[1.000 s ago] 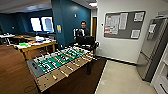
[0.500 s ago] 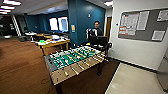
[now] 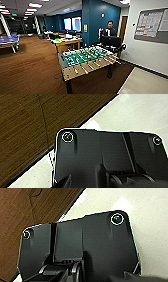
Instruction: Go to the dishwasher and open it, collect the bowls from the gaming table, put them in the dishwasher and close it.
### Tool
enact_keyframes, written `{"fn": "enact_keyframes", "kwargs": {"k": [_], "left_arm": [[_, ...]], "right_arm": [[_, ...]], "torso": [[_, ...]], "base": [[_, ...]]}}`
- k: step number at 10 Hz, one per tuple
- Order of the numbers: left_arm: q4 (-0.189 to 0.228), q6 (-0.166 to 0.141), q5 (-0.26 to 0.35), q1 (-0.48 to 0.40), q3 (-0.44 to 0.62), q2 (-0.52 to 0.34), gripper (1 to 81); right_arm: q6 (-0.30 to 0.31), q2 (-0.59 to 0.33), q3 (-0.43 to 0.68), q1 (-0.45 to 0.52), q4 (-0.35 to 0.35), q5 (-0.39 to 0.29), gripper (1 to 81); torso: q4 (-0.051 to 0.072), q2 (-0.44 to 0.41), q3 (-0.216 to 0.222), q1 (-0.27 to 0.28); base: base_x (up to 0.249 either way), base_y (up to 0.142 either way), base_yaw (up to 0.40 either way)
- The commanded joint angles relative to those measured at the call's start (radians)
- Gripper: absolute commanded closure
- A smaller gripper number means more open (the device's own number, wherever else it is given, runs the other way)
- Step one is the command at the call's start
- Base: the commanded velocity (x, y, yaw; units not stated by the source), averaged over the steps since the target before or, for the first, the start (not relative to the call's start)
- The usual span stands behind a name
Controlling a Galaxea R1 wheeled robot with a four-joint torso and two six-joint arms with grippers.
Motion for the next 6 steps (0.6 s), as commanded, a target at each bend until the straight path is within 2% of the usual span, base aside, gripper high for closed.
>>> {"fn": "enact_keyframes", "kwargs": {"k": [1,6], "left_arm": [[-0.004,0.0,0.054,-0.053,-0.006,-0.005,1.0],[-0.004,0.0,0.054,-0.053,-0.006,-0.003,1.0]], "right_arm": [[0.001,0.003,-0.003,0.05,-0.003,-0.045,1.0],[0.001,0.002,-0.003,0.05,-0.005,-0.045,1.0]], "torso": [[0.0,0.0,0.0,0.0],[0.0,0.0,0.0,0.0]], "base": [[0.0,0.0,0.371],[0.0,0.0,0.372]]}}
